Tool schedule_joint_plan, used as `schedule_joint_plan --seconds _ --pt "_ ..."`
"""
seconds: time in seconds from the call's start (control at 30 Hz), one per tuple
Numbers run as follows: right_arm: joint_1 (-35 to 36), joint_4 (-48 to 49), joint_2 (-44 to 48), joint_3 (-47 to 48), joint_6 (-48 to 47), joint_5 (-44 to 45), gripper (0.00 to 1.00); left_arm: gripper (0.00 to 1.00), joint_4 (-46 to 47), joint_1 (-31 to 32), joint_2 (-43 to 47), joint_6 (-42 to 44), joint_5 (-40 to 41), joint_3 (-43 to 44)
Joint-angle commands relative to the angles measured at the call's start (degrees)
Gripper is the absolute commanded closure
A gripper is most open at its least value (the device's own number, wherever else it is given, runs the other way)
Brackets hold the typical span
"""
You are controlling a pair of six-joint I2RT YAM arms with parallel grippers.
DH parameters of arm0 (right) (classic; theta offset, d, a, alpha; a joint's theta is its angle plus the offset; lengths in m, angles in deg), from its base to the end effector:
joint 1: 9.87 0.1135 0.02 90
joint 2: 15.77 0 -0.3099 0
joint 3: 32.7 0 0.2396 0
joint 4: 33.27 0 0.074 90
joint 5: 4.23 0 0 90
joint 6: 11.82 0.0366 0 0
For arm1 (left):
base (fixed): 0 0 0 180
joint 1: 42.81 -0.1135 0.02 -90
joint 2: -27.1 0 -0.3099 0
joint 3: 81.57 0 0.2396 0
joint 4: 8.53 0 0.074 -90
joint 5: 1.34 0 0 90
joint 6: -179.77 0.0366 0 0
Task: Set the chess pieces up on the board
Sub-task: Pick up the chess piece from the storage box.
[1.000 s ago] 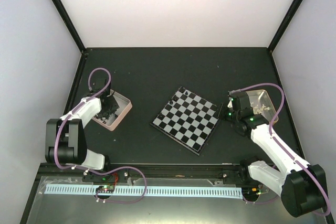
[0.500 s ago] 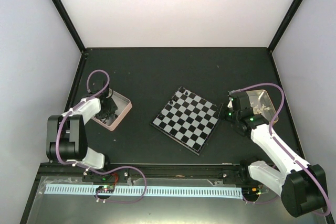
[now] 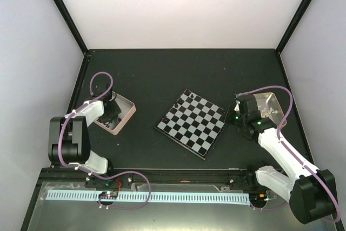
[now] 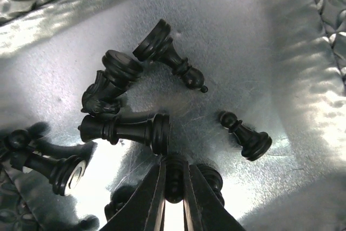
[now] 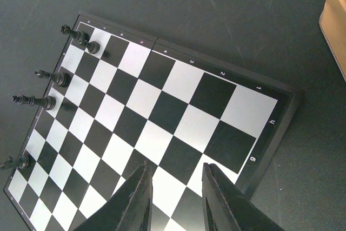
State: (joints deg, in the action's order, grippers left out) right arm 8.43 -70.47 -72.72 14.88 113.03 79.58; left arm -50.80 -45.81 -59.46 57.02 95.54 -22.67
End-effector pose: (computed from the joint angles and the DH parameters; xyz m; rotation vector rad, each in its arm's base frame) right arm 0.1538 0.0550 0.2541 0.3007 2.4348 0.5556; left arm 0.2509 0.0175 0.2080 -0.8791 2.6297 0.0351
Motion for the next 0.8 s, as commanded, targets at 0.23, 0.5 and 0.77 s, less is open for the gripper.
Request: schedule_joint_plan --seconds 0.23,0.5,0.77 --pt "0.22 1.03 0.32 0.41 0.21 -0.13 0.73 0.95 -4.45 0.38 10.7 0.93 0.63 5.63" --pt "0.24 1.72 0.31 0.14 1.0 -0.26 0.73 0.93 -5.01 9.36 9.11 0.85 -7.93 11.93" --pt "0.26 1.61 0.38 0.32 1.22 0.21 0.73 0.93 -1.6 24.59 -1.67 6.45 -17.58 22.02"
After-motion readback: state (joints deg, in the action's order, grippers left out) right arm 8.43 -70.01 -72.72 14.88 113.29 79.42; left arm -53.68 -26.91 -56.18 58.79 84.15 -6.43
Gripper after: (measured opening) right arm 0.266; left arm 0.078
